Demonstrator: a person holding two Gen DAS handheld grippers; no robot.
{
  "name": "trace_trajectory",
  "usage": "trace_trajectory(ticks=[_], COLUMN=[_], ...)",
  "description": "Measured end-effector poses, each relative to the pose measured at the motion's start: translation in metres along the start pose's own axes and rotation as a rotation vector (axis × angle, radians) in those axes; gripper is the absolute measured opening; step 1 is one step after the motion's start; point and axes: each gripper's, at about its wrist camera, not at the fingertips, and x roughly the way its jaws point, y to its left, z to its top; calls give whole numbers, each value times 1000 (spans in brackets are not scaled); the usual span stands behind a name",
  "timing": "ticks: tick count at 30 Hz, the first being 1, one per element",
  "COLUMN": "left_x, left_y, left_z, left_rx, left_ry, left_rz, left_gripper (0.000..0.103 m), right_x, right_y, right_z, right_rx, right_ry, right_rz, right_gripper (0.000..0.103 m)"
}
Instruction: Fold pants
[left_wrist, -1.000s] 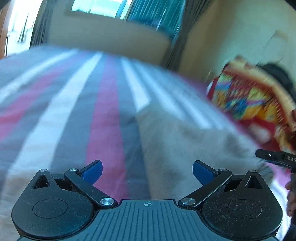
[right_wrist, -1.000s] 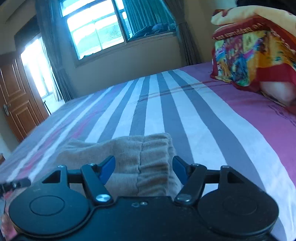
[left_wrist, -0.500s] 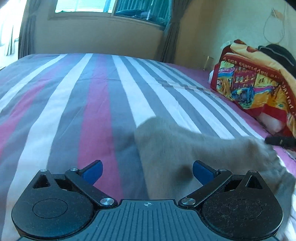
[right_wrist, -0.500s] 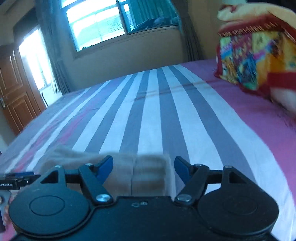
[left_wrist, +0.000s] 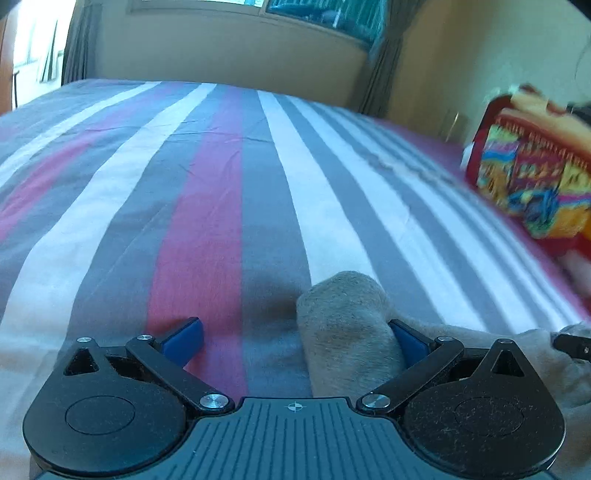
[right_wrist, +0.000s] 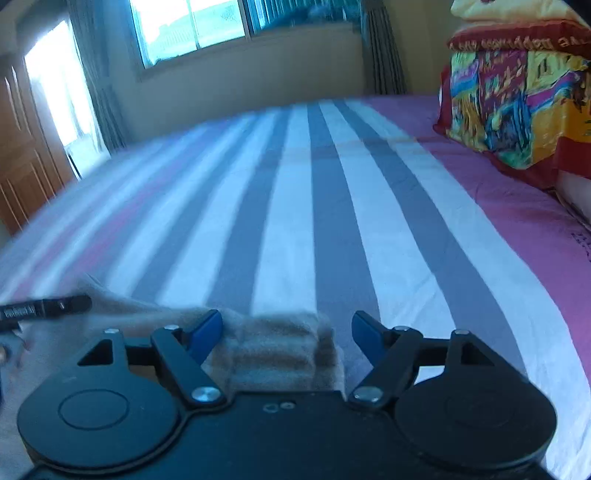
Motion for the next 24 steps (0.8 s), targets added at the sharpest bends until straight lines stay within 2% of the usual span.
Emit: trace_trajectory(ticks=[1, 4, 7, 10, 12, 15, 18, 21, 24], left_x=[3, 3, -4, -34, -47, -67, -83, -97, -108], left_y=[-1, 0, -4, -3, -1, 1, -3, -7, -7], left_z=[1, 3, 0, -12, -24, -42, -54, -68, -73], left_rx=[-5, -36, 2, -9, -1, -1, 23, 79, 85], left_ry=[5, 19, 29, 12, 29, 20, 24, 30, 37], left_rz=[7, 7, 20, -9, -9, -15, -10, -12, -16], left_gripper=[103, 103, 103, 103, 103, 103, 103, 103, 103], right_x=[7, 15, 12, -1, -16, -19, -31, -49, -52], right_y=[0, -7, -10, -10, -4, -4, -7, 0, 1], right_z=[-3, -6, -10, -8, -10, -21, -26, -40, -60], right_rx=[-1, 42, 54, 68, 25, 27, 55, 33, 27], right_ry=[25, 25, 19, 19, -8, 44, 48, 43, 68], right_rz=[-7, -3, 3, 6, -4, 3, -3, -1, 1], right_gripper=[79, 85, 86, 86, 86, 86, 86, 87, 87])
